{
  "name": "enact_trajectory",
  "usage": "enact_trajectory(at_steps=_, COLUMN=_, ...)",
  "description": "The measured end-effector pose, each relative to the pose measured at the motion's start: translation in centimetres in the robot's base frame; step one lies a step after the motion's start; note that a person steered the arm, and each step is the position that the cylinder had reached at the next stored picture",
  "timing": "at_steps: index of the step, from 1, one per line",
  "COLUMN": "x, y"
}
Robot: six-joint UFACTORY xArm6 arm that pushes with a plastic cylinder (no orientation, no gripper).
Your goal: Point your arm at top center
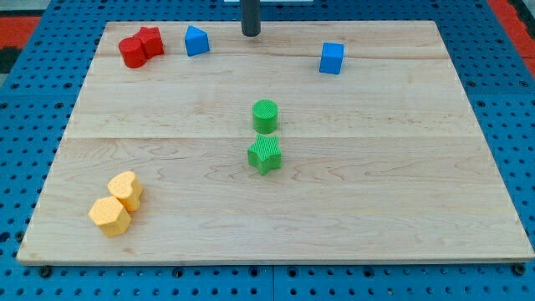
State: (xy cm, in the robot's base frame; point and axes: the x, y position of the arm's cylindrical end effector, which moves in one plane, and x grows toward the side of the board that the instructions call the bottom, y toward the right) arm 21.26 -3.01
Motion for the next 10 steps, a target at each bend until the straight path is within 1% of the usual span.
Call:
enact_trajectory(at_steps=5, x=-1.5, y=0.0)
enact_trajectory(at_steps=10, x=-1.5, y=0.1)
